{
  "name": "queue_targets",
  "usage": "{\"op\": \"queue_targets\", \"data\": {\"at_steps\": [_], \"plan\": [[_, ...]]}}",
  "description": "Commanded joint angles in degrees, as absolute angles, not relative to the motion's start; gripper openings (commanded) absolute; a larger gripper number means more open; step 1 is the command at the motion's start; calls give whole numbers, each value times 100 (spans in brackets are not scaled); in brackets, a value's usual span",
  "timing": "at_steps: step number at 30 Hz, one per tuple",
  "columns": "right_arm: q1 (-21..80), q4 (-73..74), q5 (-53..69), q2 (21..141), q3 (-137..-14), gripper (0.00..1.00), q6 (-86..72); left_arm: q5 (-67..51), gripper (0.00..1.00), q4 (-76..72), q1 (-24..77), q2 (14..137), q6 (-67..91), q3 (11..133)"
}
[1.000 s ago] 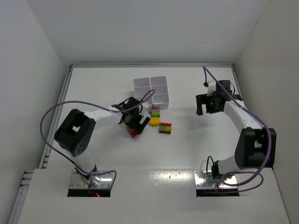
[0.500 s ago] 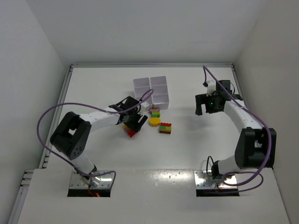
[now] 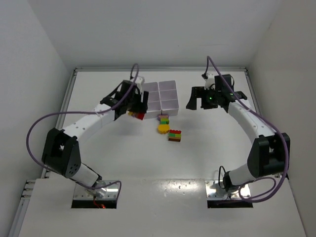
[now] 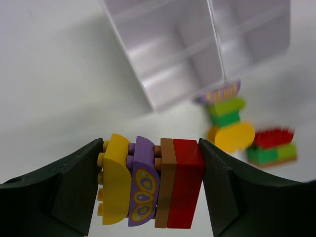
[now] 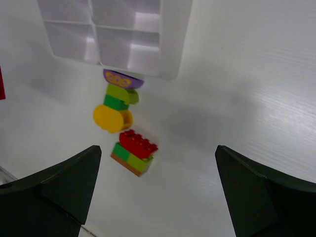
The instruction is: Sort the legos into containers by color
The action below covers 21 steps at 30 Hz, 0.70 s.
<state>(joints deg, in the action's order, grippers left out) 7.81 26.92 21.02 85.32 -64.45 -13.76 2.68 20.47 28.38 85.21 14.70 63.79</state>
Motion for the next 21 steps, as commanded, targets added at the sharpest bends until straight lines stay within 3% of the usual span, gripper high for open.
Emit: {"op": "queue_targets", "data": {"at_steps": [1, 5, 7, 17, 21], "plan": [[1193, 1962, 1819, 8700, -6872, 99, -2355, 853, 12, 2029, 2479, 8831, 2934, 7179], [1827, 1521, 1609, 8868, -7180, 99, -2583, 1020, 7, 2688, 2172, 9447, 3892, 8251], [2047, 1293, 1407, 9061, -7251, 99, -2584, 461, 2, 2900, 1873, 9658, 4305, 8674], [2777, 89, 1853, 10229, -8208, 99, -3313, -1790, 0, 2549, 1055, 9870, 5238, 8420], [3146, -228, 1969, 10678, -8577, 99, -3313, -2065, 0, 2496, 923, 9756, 5309, 8358]]}}
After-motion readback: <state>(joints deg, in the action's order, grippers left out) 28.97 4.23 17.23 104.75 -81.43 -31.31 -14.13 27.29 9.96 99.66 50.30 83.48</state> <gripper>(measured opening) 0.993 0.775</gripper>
